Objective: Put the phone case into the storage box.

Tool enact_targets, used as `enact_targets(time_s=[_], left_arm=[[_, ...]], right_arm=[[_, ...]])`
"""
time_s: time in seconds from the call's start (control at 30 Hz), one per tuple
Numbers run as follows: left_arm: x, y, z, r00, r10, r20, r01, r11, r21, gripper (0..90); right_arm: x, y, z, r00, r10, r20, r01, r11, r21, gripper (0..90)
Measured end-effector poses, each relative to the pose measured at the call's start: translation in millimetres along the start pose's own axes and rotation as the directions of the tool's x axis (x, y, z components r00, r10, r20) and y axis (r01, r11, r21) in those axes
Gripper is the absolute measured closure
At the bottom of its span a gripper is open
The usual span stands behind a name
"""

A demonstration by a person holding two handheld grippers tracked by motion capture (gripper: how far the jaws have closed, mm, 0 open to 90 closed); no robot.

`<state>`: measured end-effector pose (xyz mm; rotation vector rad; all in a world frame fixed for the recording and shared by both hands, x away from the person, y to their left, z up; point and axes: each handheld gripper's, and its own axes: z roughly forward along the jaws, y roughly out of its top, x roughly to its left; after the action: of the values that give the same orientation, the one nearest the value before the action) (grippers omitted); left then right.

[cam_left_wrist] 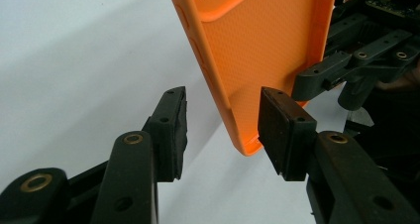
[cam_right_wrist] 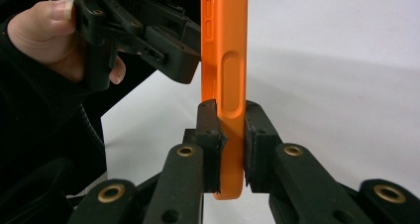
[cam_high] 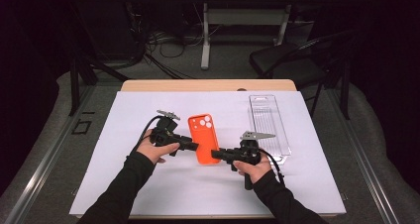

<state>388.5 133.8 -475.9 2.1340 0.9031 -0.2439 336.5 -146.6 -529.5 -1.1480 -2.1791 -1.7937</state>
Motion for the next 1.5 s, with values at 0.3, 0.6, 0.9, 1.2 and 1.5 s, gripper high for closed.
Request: enact_targets(time_s=[0.3, 0.6, 0.9, 1.2, 1.5], left_arm=[[1.0, -0.9, 4.8, 0.9996, -0.005, 0.027, 0.005, 1.0000, -0.001, 58.5], [4.1, -3.0, 5.5, 0.9982, 0.005, 0.059, -0.005, 1.0000, -0.001, 58.5], [4.6, -3.5, 4.3, 0.9958, 0.022, 0.089, -0.022, 0.9998, 0.000, 60.2], [4.5, -4.1, 3.7, 0.9924, 0.041, 0.116, -0.041, 0.9992, -0.003, 66.6], [6.7, -3.7, 2.5, 0.9867, 0.062, 0.150, -0.062, 0.9981, -0.005, 71.1]], right_arm=[[0.4, -0.2, 0.2, 0.9999, -0.009, -0.010, 0.009, 1.000, -0.001, 80.6], [0.4, -0.5, 0.3, 0.9997, -0.016, -0.020, 0.016, 1.000, -0.005, 80.6], [0.1, -0.5, 0.2, 0.9972, -0.046, -0.059, 0.046, 0.999, 0.001, 80.6], [-0.6, -0.3, -0.2, 0.9950, -0.066, -0.075, 0.067, 0.998, 0.006, 80.6], [-1.8, 0.0, -0.2, 0.9931, -0.080, -0.086, 0.081, 0.997, 0.014, 80.6]])
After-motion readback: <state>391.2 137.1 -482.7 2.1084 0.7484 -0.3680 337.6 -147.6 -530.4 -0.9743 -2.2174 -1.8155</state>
